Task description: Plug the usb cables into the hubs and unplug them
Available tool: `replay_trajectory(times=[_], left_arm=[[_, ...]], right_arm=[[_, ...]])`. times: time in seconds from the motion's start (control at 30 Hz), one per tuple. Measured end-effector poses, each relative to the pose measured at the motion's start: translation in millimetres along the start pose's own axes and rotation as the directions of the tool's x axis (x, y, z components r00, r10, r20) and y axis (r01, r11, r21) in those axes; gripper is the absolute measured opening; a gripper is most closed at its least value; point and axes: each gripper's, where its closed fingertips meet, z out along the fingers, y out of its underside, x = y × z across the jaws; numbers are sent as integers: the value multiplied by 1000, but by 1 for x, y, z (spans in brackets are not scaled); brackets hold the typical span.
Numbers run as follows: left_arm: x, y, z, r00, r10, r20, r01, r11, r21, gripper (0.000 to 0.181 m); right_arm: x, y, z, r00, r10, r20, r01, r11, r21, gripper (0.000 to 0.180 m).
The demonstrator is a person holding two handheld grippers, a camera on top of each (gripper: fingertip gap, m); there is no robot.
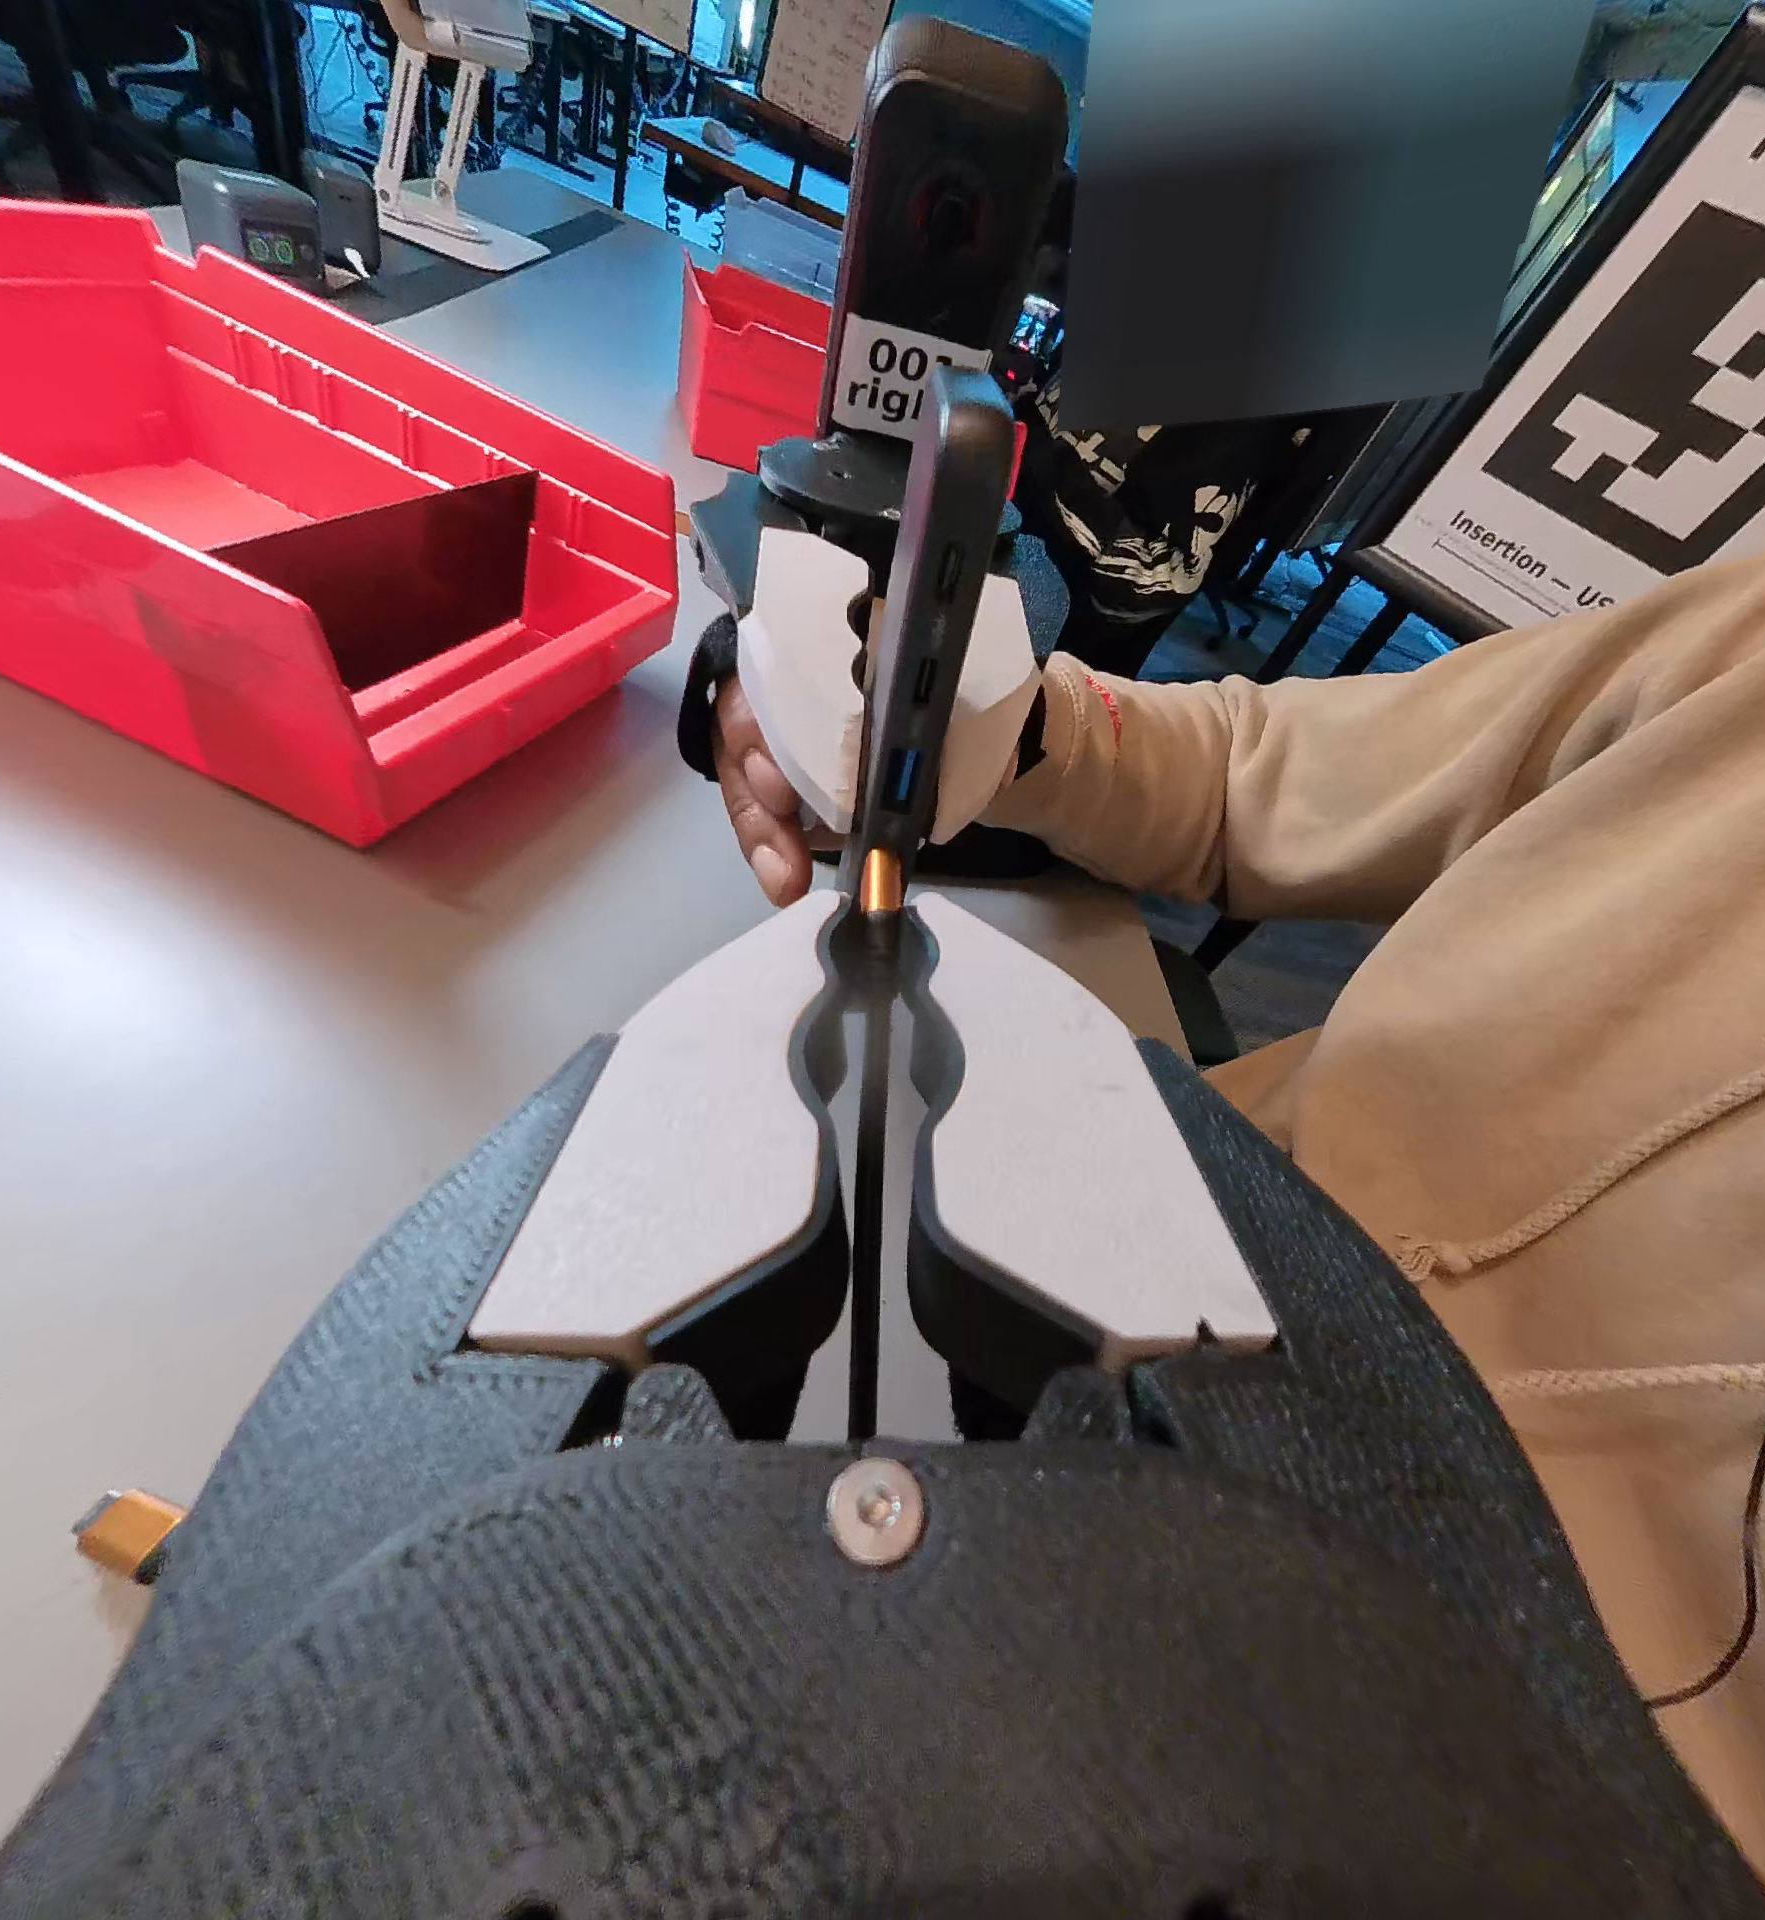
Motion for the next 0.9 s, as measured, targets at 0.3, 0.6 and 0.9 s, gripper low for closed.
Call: replay_trajectory(times=[0.3,0.6,0.9], left_arm=[[-5,0,-2,997,75,18,-75,997,10,7],[3,8,6,989,145,14,-145,989,-29,7],[-27,-48,-109,932,236,277,-238,971,-27,40]], right_arm=[[8,14,-4,996,-71,-60,65,993,-102,16],[-4,22,3,988,-156,-20,152,979,-138,12],[2,-1,-27,988,-140,-63,140,990,-14,12]])
